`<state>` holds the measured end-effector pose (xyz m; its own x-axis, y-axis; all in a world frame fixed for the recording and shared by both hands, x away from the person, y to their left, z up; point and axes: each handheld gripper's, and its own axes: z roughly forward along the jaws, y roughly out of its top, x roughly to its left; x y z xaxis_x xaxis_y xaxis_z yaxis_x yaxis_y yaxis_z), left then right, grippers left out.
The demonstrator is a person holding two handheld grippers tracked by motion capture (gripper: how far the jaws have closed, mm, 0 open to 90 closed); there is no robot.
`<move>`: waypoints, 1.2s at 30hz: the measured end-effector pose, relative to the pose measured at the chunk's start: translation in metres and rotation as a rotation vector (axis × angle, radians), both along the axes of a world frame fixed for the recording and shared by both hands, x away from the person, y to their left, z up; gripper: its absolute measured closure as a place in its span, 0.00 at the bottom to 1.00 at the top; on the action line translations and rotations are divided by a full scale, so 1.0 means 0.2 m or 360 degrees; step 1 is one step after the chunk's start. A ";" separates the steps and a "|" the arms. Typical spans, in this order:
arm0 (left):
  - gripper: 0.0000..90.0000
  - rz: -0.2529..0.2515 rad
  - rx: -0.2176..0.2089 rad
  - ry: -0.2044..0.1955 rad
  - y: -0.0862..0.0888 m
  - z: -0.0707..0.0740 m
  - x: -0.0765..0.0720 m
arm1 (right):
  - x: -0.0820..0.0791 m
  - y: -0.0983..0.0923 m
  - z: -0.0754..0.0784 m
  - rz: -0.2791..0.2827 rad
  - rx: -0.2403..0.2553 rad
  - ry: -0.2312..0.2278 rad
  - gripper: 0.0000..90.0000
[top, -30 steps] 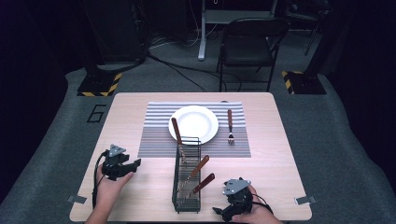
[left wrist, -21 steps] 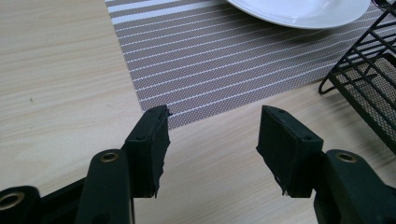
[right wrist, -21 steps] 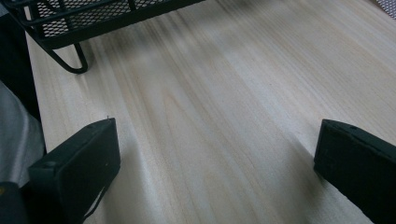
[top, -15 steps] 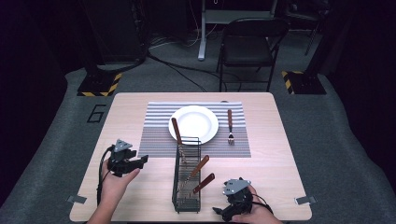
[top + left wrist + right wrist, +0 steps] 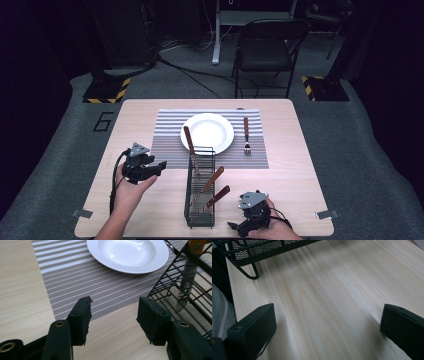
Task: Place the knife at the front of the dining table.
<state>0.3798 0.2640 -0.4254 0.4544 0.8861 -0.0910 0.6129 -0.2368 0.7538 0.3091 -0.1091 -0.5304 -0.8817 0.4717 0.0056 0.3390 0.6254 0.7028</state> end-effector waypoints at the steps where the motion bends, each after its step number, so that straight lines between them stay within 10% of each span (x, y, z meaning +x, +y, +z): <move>1: 0.49 -0.0010 0.0000 -0.0006 -0.01 0.01 0.00 | 0.00 0.00 0.00 0.0000 0.0000 -0.0001 0.00; 36: 0.58 -0.0239 -0.0070 -0.0038 -0.31 0.16 0.08 | 0.00 0.00 0.00 0.0003 0.0001 -0.0002 0.00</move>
